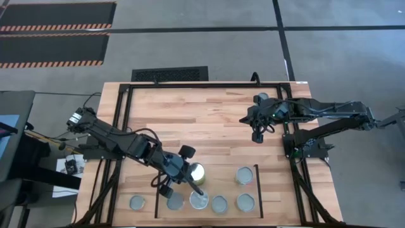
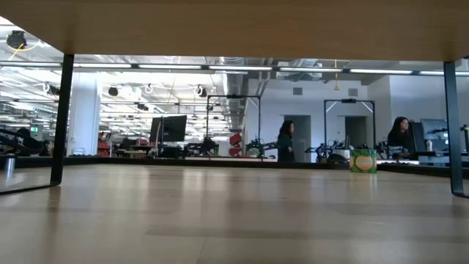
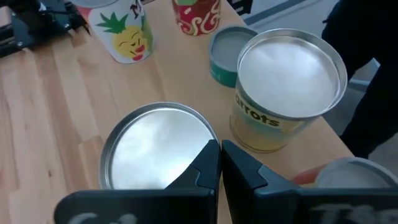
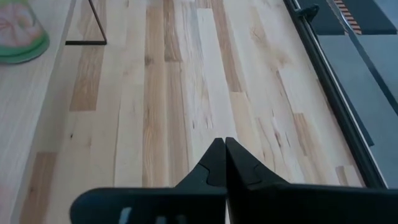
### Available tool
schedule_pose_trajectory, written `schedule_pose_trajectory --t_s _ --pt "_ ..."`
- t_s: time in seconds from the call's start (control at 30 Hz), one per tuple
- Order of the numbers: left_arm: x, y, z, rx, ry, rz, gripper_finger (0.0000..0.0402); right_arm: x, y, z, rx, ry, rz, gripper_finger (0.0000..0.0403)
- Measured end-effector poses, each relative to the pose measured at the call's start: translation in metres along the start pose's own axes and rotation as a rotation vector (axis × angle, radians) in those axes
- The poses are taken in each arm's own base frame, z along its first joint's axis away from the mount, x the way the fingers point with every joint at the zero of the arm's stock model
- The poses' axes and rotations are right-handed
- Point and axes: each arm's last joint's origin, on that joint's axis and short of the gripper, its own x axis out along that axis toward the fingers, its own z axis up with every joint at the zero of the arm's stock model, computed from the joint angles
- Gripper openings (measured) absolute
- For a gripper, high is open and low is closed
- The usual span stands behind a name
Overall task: Pick and place cans onto a shelf
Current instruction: Put the canned oranges on the shelf, then put the canned peaches on the shelf
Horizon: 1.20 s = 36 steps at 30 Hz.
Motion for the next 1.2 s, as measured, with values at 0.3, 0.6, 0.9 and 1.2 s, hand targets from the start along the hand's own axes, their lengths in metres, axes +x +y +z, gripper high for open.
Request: schedule_pose_trajectory --t_s 0.3,0.6,0.9,1.2 --pt "0.000 -0.003 0.000 -0.008 -0.003 -0.020 0.0002 0.000 0.000 0.000 -0.001 0.002 0.000 0.0007" --pt "0.000 -0.005 0.000 -0.008 -0.003 -0.021 0.0043 0.000 0.000 0.000 0.000 0.002 0.000 0.0007" --pt "-0.016 -0.004 0.010 -0.024 -0.036 0.025 0.0055 0.000 0.000 0.000 0.000 0.001 0.000 0.0007" --pt "-0.062 -0.017 0.009 -0.216 0.042 0.096 0.0052 0.000 0.000 0.000 0.000 0.000 0.003 0.0007"
